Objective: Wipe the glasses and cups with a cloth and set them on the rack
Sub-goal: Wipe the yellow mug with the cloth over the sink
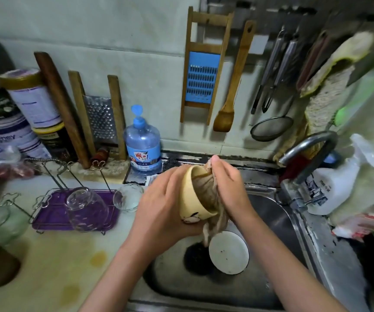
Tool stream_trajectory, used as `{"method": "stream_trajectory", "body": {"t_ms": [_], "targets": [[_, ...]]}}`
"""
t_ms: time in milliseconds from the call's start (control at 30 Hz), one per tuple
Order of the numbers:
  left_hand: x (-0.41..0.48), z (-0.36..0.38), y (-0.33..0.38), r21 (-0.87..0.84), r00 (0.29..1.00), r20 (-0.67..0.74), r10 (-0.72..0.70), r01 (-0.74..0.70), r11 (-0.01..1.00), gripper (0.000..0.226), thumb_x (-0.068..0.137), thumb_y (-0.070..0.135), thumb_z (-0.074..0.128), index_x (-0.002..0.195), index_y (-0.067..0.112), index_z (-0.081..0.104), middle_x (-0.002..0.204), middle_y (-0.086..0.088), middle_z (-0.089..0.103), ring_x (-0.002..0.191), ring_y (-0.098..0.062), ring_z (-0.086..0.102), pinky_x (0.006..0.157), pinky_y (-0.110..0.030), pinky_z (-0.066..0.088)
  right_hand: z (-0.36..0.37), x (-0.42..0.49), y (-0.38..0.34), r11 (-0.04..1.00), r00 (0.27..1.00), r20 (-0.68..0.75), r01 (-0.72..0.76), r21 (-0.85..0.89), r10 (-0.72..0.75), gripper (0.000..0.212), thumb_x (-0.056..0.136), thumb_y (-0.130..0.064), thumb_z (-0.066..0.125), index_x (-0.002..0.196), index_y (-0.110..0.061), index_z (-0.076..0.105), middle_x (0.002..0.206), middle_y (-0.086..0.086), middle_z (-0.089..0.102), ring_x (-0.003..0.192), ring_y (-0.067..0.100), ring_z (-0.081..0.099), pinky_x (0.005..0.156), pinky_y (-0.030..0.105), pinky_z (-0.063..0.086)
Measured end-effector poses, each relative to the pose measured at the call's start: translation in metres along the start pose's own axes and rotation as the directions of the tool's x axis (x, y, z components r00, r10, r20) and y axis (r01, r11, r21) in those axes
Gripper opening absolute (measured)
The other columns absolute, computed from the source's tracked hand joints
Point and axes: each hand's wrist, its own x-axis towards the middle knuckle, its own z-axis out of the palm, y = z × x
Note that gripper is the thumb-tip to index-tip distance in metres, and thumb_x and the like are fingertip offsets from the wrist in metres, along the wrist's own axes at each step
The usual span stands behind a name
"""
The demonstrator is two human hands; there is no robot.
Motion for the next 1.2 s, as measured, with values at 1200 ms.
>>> {"method": "stream_trajectory", "body": {"t_ms": [1200], "targets": [[-0.029,-0.006,0.003,-0.687,0.534,-0.414,-0.737,0.348,0.638,0.08,0.04,0.049,0.078,0.11,0.037,0.043,0.109,0.018,0.056,0.092,0.017,0.057,0.077,-0.003,0.042,0.064,-0.05,-0.015,0.274,0.641,0.648,-0.765,0.583,0.411,0.074,0.084,-0.061,0.046,0.118,0.001,0.066,0.118,0.026,0.065,0.111,0.037,0.061,0.1,0.047,0.046]]}}
